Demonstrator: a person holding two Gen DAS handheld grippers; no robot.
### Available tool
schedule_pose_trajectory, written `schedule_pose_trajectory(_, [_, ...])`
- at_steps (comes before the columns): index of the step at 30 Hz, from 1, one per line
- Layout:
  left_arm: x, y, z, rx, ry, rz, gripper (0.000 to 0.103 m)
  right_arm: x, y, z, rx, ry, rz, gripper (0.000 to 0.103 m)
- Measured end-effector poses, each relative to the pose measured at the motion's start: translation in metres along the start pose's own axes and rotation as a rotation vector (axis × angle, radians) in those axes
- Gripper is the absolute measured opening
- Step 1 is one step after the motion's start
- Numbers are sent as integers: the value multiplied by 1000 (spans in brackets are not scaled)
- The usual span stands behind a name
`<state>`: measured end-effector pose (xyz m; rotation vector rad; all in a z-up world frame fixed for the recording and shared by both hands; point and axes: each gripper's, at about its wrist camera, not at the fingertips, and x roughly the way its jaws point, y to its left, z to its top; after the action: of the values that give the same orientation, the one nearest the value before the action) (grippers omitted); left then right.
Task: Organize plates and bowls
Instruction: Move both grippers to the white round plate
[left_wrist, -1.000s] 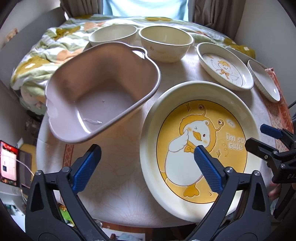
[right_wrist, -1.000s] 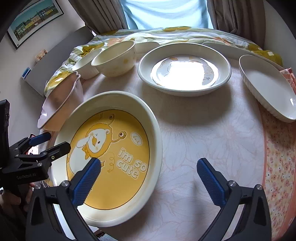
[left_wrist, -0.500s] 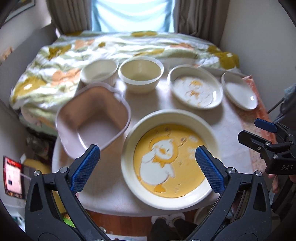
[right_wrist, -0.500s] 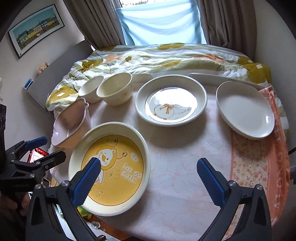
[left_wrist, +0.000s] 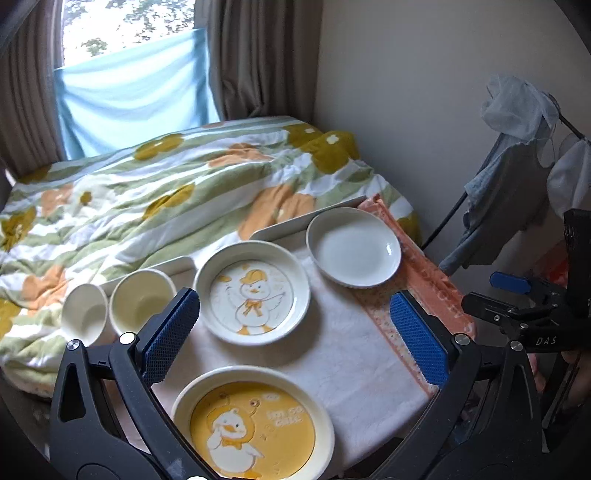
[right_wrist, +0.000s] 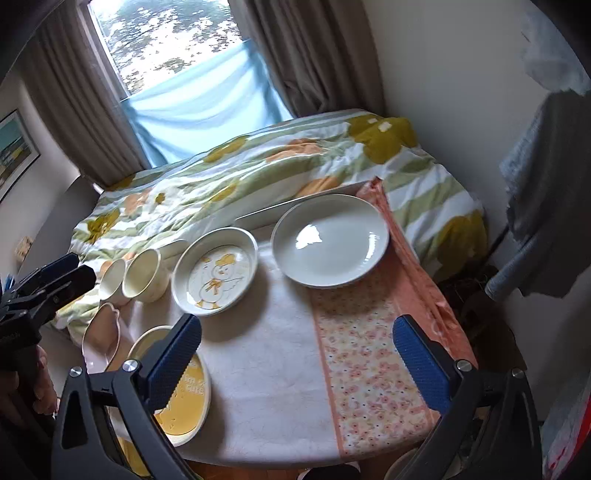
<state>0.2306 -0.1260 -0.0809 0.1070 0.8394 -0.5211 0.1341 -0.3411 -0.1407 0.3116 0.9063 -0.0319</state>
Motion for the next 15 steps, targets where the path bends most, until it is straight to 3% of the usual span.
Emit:
schedule_pose_trajectory(5, [52,-4,34,-36,74,-148,103,17,-40,10,128,26,9,103])
schedule_pose_trajectory(12, [158,-9,57,-23,216,-154,101,77,-80,26,278,63,66,102])
schedule_pose_trajectory(15, [208,-7,60,-1,291,-153,92,110,-92,32,308,99,73,91])
